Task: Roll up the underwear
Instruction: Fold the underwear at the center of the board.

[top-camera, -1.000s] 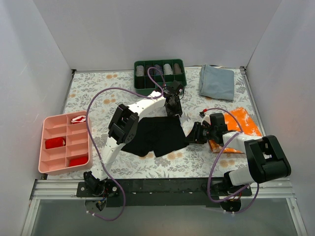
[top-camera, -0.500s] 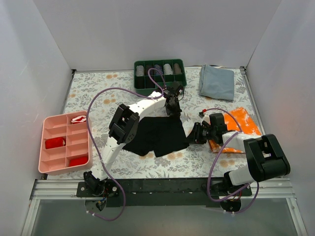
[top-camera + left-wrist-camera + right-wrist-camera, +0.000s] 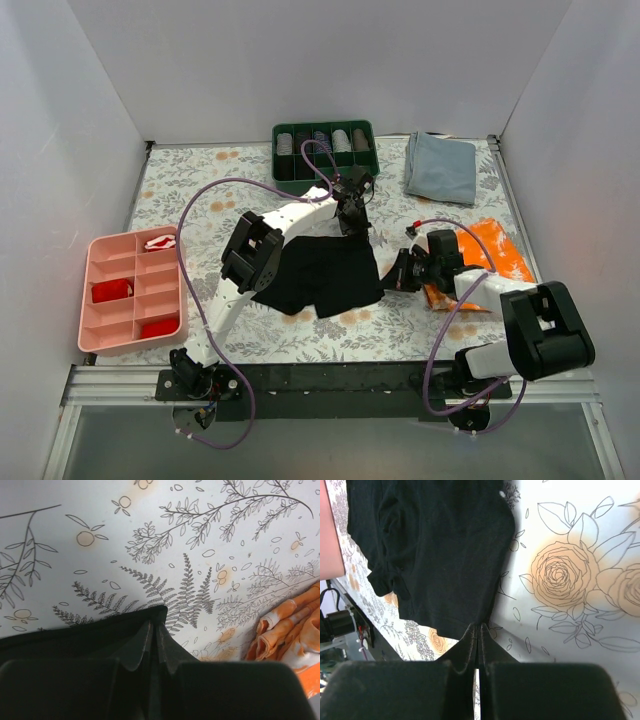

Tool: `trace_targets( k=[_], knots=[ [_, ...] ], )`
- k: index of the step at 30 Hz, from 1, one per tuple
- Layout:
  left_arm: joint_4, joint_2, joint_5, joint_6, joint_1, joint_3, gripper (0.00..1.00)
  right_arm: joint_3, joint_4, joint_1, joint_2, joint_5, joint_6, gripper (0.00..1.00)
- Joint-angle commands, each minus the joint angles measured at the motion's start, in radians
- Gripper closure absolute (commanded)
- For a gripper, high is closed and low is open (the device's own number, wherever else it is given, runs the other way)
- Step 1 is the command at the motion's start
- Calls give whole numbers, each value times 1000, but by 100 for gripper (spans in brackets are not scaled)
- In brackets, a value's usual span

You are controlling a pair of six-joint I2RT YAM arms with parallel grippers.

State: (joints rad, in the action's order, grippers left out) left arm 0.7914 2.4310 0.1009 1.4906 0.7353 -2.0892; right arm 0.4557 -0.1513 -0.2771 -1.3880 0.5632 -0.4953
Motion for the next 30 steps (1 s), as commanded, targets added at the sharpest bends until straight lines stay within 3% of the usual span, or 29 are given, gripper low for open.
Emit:
trace_targets(
  k=[1, 5, 14, 20, 30],
  knots=[
    [-52, -79, 46, 11, 6, 15, 100, 20, 93, 15, 113, -72, 18, 99],
    [-87, -127, 69, 31, 6, 18, 100, 63, 238, 81, 191, -158, 64, 99],
    [-234, -184, 151, 86, 26, 35, 100, 188, 493, 252, 317, -174, 190, 99],
    [-271, -177, 175, 94, 30, 40, 100, 232, 542, 260, 330, -88, 225, 99],
    [-369, -306, 161, 46, 27, 196, 100, 271, 530, 194, 422, 30, 158, 99]
  ],
)
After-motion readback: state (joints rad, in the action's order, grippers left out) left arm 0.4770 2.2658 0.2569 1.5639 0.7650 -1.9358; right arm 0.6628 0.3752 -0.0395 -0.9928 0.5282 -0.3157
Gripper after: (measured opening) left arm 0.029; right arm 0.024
